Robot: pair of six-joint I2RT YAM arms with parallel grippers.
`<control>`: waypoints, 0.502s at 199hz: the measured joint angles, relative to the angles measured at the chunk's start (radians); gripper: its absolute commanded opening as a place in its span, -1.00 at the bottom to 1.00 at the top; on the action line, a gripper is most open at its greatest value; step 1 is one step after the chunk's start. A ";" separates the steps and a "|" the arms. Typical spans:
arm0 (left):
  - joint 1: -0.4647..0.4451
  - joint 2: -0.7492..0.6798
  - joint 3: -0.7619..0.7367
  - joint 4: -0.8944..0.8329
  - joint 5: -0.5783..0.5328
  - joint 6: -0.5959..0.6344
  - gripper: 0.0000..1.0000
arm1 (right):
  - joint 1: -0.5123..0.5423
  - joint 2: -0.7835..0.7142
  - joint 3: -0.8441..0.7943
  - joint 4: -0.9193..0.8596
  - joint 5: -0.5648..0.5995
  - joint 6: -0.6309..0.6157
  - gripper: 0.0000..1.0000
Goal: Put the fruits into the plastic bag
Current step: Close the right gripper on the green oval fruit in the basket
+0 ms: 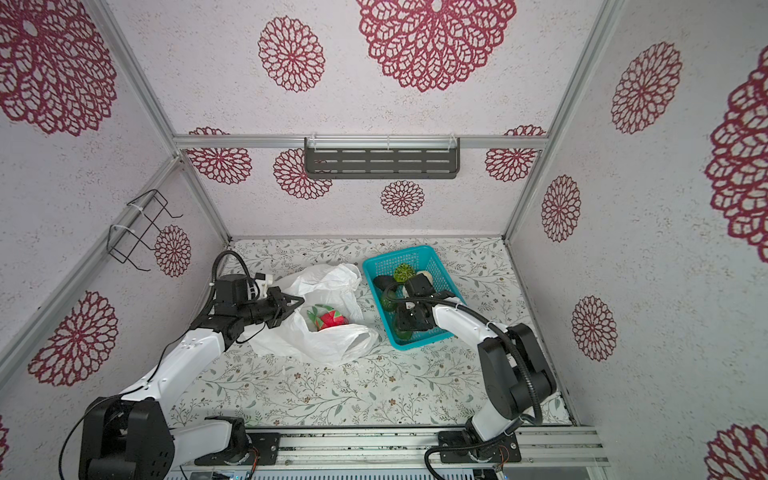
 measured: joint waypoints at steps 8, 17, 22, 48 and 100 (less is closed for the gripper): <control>0.000 0.000 0.000 0.000 -0.001 0.001 -1.00 | 0.000 -0.024 0.014 -0.006 0.010 -0.006 -0.47; 0.000 0.000 0.000 0.000 -0.002 0.002 -1.00 | 0.000 -0.055 0.035 -0.008 0.016 -0.011 -0.48; 0.000 0.000 0.000 0.000 -0.002 0.002 -1.00 | 0.000 -0.071 0.049 -0.008 0.020 -0.014 -0.48; 0.000 0.000 0.000 0.000 -0.003 0.002 -1.00 | 0.005 -0.139 0.126 0.002 0.002 -0.032 -0.48; -0.002 0.000 0.000 -0.001 -0.009 0.003 -1.00 | 0.140 -0.103 0.165 0.055 -0.154 -0.067 -0.48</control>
